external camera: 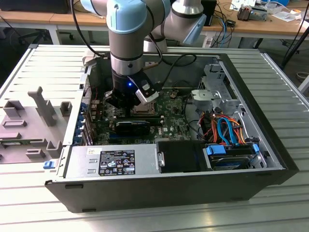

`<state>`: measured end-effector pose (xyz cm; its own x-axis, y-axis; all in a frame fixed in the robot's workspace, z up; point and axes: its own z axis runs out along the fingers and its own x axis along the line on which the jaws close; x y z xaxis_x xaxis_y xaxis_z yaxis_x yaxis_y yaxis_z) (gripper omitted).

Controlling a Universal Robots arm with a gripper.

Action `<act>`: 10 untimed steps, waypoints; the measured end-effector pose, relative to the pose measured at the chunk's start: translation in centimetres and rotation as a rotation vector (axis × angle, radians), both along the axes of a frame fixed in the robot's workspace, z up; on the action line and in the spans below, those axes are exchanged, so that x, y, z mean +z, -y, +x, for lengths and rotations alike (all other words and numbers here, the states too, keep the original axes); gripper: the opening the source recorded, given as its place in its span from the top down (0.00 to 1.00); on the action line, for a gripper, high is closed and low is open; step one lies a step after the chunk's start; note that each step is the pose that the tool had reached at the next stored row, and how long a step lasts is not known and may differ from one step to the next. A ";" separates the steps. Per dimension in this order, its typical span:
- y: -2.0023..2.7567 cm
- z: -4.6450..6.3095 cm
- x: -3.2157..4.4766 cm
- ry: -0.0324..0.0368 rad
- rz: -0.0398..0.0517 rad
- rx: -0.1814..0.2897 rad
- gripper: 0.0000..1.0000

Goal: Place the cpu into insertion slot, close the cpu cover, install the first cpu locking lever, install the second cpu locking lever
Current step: 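Install the second cpu locking lever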

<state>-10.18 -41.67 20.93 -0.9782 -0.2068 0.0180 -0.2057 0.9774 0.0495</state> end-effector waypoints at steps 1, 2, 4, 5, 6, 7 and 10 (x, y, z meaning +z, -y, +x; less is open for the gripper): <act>0.00 0.0 0.00 0.0000 0.0000 0.000 0.89; 0.00 0.0 0.00 0.0001 0.0001 0.000 0.89; 0.00 0.0 0.00 0.0000 0.0000 0.000 0.89; 0.01 0.0 0.00 -0.0001 -0.0002 0.000 0.89; 0.01 0.0 -0.01 -0.0002 -0.0002 0.000 0.89; 0.01 0.0 -0.05 -0.0002 -0.0001 0.000 0.89; -0.04 0.0 -0.16 -0.0002 -0.0001 0.000 0.89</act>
